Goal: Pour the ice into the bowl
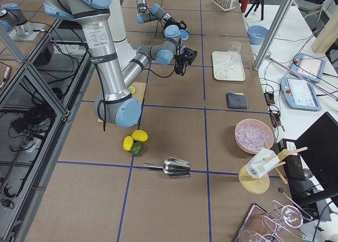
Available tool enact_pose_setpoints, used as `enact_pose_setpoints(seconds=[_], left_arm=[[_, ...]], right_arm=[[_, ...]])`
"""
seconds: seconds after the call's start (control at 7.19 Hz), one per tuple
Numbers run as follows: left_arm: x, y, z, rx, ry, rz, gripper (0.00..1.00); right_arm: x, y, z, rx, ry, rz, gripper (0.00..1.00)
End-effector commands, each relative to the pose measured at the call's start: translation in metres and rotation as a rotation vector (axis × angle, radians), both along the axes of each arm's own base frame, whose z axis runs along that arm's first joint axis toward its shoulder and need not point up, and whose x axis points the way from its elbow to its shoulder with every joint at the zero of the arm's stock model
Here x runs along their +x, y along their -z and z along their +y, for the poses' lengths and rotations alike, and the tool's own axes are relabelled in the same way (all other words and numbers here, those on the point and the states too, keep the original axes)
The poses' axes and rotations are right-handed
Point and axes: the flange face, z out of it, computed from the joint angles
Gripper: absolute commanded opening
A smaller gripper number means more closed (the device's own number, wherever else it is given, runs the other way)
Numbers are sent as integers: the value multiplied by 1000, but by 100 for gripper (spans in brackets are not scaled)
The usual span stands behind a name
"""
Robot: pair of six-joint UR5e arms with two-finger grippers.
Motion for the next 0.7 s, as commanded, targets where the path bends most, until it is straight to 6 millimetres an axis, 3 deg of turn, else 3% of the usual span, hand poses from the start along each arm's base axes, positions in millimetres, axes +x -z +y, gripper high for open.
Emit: enact_pose_setpoints(seconds=[0.0,0.14,0.28,0.42,0.56], left_arm=[[9,8,2,64,-25,-118,0],[25,30,-1,103,-48,-265,0],[21,53,-5,165,-58,-381,0],[9,56,-5,232,-70,-474,0],[9,57,-5,256,-85,-555,0]], right_arm=[[5,-1,-3,-2,-8,1,100],[9,-1,-6,-3,-12,-3,100],[12,-1,-9,-4,-18,-4,100],[18,-3,-15,-9,-30,-2,100],[22,-6,-20,-11,-41,3,100]])
